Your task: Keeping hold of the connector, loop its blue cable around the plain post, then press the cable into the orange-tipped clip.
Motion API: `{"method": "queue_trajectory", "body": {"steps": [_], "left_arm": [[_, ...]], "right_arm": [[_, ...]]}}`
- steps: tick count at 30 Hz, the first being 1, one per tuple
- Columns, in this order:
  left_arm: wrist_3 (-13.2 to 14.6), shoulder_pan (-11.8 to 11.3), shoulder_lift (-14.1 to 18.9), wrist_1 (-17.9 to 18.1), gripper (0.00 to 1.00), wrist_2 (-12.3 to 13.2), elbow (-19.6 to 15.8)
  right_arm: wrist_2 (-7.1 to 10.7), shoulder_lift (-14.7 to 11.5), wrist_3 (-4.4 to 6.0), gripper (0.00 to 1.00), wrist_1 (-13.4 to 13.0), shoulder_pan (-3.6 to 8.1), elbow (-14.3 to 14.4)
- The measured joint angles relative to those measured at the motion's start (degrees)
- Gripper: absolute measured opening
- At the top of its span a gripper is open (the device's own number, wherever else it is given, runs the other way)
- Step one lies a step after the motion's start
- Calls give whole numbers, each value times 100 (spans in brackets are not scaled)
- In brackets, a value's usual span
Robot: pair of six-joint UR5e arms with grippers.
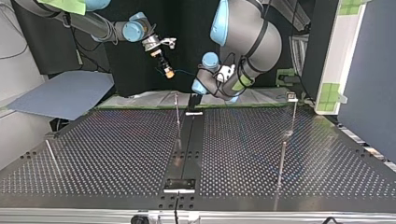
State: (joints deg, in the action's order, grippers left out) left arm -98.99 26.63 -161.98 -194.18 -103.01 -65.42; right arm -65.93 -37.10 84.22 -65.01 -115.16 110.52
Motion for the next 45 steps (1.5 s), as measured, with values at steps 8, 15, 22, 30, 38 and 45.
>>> {"method": "queue_trajectory", "body": {"steps": [8, 15, 22, 30, 38, 45], "left_arm": [[-44, -6, 2, 236, 100, -4, -5], [-34, -8, 4, 262, 100, -4, -11], [24, 1, 4, 253, 100, -2, -13], [237, 58, 5, 265, 0, -20, -13], [359, 127, 6, 254, 0, -350, -5], [377, 177, 10, 255, 0, -446, 11]], "right_arm": [[-1, 1, -2, 0, 9, -27, 0], [-14, 1, -7, 0, 21, -42, 0], [-18, 1, -8, 0, 29, -47, 0], [-25, 0, -9, 0, 40, -52, 0], [-26, 2, -12, 0, 40, -52, 1], [-26, -3, -17, 0, 40, -54, 1]]}}
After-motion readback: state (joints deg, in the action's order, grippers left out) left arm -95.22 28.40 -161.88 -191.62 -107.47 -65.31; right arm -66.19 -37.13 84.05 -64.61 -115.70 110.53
